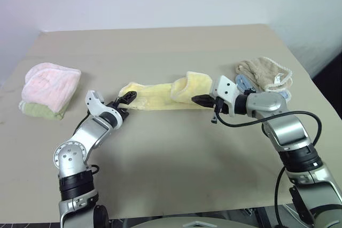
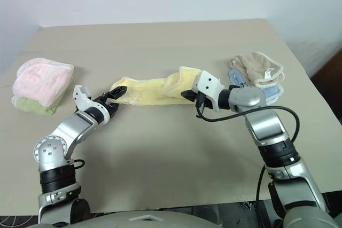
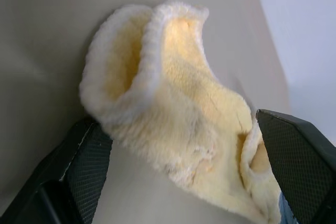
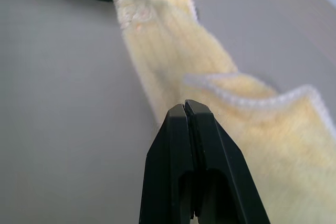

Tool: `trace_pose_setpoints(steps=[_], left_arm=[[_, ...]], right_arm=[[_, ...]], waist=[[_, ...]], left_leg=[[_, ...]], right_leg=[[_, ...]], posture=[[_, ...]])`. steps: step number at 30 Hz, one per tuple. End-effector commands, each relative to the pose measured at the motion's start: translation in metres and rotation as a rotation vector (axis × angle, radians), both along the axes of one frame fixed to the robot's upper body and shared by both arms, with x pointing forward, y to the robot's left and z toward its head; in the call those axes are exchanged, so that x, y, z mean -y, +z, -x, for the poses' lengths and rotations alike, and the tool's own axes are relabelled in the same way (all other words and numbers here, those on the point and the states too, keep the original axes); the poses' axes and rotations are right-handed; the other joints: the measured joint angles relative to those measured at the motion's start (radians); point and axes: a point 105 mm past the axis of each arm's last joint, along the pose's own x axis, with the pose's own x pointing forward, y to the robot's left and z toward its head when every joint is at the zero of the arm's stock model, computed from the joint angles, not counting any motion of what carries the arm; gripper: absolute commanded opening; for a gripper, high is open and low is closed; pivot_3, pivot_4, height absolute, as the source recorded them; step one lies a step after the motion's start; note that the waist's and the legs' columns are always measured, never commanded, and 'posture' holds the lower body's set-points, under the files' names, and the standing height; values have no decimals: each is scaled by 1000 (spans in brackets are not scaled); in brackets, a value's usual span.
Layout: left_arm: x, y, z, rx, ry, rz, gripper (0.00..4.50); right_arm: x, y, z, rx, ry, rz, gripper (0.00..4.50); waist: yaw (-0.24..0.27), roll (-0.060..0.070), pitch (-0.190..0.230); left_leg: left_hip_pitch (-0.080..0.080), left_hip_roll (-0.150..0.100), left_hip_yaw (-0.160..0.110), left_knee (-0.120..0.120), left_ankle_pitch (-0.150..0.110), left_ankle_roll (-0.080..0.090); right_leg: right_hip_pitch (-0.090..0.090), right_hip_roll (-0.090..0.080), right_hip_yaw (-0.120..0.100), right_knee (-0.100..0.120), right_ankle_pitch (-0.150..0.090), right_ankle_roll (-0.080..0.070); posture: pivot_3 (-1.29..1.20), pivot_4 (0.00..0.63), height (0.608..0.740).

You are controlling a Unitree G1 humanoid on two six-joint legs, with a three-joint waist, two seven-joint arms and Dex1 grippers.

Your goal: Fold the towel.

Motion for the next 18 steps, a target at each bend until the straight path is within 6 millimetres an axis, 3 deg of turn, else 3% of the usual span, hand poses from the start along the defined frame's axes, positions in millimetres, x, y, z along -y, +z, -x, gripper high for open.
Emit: trace_pose_setpoints(steps=[1, 7, 10, 13, 16, 18], left_arm=[[-6, 1, -9, 14, 28, -15, 3233], [-21, 17, -17, 100, 97, 12, 1119], [-29, 28, -17, 152, 104, -13, 44], [-39, 42, -16, 209, 121, -46, 15], [-58, 73, -10, 321, 128, -96, 15], [-60, 88, -5, 373, 81, -186, 15]], right_arm=[[7, 11, 2, 38, -31, -12, 0], [14, 9, 2, 36, -62, -4, 0], [17, 8, 1, 37, -73, 2, 0], [20, 8, 0, 41, -86, 6, 0], [24, 9, -3, 52, -104, 17, 0], [28, 10, -5, 59, -117, 21, 0]], waist=[[-1, 0, 0], [-1, -2, 1], [0, -2, 1], [0, -2, 1], [-2, -3, 2], [-4, -4, 2]], left_leg=[[0, 0, 0, 0, 0, 0], [-4, -1, 0, -1, 0, 0], [-14, -2, 0, -2, 0, 0], [-19, -2, 0, -2, 3, -4], [-19, -2, 0, -2, -1, 1], [-19, -2, 0, -2, -1, 0]], right_leg=[[0, 0, 0, 0, 0, 0], [-5, 0, 0, -1, 3, 2], [-16, -1, 0, 1, 3, 2], [-21, -1, 1, 2, 3, 2], [-20, -1, 1, 1, 3, 2], [-21, -1, 0, 1, 3, 2]], posture=[[0, 150, 728], [0, 150, 728], [0, 150, 728], [0, 150, 728], [0, 150, 728], [0, 150, 728]])
